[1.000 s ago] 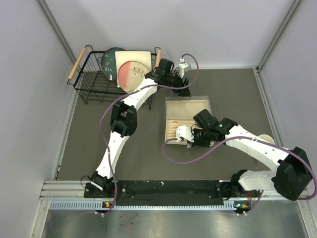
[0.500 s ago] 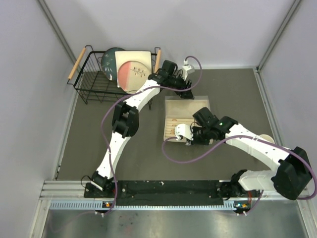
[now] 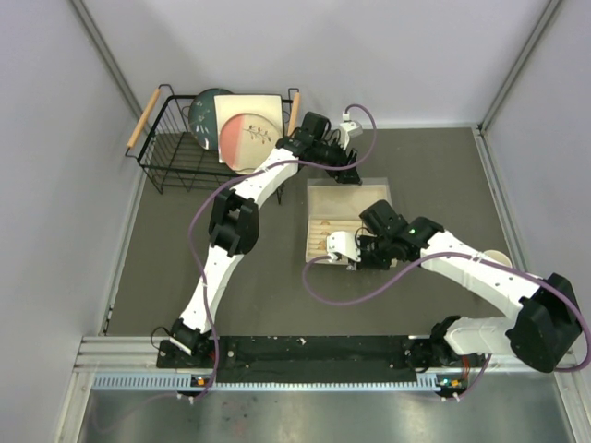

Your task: Organize the mixed jewelry

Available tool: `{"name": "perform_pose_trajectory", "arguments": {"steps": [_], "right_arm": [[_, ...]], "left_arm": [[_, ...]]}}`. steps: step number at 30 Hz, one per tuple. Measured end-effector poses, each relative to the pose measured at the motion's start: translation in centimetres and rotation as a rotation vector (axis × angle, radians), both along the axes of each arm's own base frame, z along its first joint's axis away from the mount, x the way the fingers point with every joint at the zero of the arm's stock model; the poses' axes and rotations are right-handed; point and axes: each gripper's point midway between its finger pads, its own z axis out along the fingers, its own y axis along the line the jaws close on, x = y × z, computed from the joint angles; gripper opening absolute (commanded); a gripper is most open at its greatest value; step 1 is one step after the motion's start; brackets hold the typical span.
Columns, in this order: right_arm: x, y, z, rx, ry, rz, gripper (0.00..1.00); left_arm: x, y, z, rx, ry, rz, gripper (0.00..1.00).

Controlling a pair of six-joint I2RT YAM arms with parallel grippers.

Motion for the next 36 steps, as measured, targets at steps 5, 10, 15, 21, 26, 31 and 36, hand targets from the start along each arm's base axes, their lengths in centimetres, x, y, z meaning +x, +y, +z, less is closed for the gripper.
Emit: {"name": "perform_pose_trajectory", "arguments": {"steps": [5,10,15,21,26,31,36], "right_arm": [[-0.1,0.0,0.0,0.0,-0.014,0.004,0.0],[-0.2,0.0,0.3,0.01,-0.029,0.0,0.0],[-0.3,0.2,0.8,0.024,-0.039,-0.007,0.0],[-0.6,0.5,1.0,0.035,-0.041,-0.011,0.0],[-1.0,0.4,0.8,0.038,-0.045,-0.005,0.0],[-1.5,-0.1,-0.6,0.008,-0.049,0.009,0.0],[-1.0,-0.1,-1.1,-0.004,-0.087,0.023,0.0]], "left_arm": [[0.0,0.0,0.0,0.0,-0.001,0.0,0.65],[0.0,0.0,0.0,0.0,-0.001,0.0,0.65],[0.0,0.0,0.0,0.0,-0.001,0.0,0.65],[0.0,0.0,0.0,0.001,-0.002,-0.001,0.65],[0.0,0.0,-0.1,0.002,-0.004,-0.001,0.64],[0.0,0.0,-0.1,0.003,-0.001,-0.001,0.64],[0.0,0.0,-0.1,0.002,-0.002,-0.002,0.65]]}}
